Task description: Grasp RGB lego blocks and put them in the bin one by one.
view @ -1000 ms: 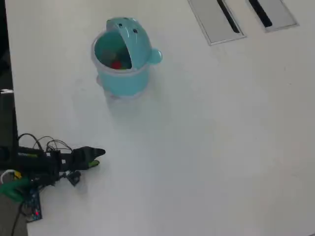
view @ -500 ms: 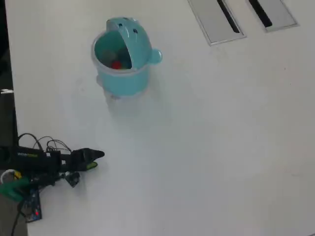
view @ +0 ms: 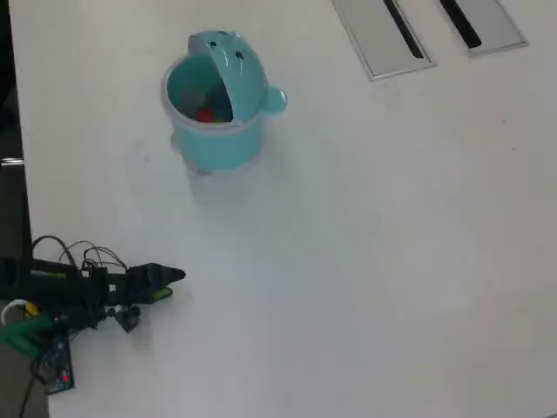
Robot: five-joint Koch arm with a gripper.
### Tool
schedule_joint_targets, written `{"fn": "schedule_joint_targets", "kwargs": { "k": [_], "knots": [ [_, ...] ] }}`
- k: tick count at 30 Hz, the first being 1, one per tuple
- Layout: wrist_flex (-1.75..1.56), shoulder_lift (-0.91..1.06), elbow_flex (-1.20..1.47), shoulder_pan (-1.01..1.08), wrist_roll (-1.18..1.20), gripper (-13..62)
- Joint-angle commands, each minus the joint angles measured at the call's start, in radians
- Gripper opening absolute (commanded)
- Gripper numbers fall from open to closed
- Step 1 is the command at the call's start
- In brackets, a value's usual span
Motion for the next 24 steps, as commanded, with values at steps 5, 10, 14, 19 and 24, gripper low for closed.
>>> {"fn": "schedule_joint_targets", "kwargs": {
  "k": [5,10,14,19,24],
  "knots": [
    [0.051,0.049,0.08,-0.009,-0.003,34.5],
    [0.051,0.051,0.08,-0.034,-0.003,34.5],
    [0.051,0.051,0.08,-0.037,-0.003,34.5],
    [0.051,0.051,0.08,-0.04,0.0,34.5],
    [0.051,0.051,0.08,-0.069,0.032,34.5]
  ]
}}
